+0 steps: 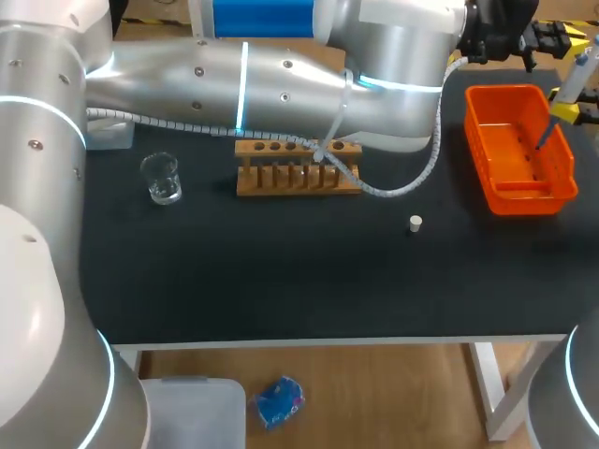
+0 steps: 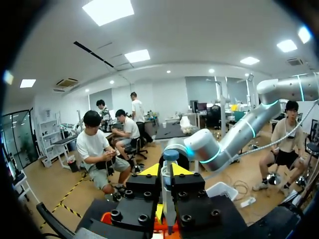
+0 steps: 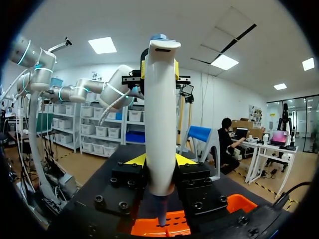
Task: Invert the test tube, pick up the pipette, mount the tip to pipette, aspirate from beaker and dispense into the tube, eject the tip, return the pipette, and cap with the stopper.
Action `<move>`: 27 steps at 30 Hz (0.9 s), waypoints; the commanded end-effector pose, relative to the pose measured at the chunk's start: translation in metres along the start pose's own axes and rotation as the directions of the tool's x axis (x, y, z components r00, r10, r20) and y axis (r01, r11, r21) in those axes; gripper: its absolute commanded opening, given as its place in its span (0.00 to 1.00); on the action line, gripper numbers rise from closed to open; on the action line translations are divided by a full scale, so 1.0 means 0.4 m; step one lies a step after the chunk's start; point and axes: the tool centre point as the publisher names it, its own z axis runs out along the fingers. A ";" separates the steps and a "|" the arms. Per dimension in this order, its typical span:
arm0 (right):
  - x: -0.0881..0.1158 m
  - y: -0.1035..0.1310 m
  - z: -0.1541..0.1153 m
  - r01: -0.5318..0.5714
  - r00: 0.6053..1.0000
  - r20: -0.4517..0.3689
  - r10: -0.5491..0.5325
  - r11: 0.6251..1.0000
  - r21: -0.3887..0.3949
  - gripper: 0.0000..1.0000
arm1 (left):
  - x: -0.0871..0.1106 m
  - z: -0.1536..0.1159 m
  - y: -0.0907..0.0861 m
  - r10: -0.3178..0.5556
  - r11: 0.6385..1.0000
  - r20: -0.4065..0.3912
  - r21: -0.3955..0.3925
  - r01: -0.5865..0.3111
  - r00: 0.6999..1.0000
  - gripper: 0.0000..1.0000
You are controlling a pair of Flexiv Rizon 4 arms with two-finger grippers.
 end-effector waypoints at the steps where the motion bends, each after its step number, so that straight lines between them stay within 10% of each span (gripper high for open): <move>1: 0.000 0.002 -0.001 0.000 1.000 -0.001 0.000 1.000 0.002 0.00 | 0.007 -0.004 -0.008 -0.006 1.000 -0.001 -0.028 0.006 1.000 1.00; 27: 0.000 0.002 -0.001 0.000 1.000 -0.001 0.000 1.000 0.002 0.00 | 0.086 -0.188 0.055 -0.078 0.986 0.010 -0.148 0.079 0.997 1.00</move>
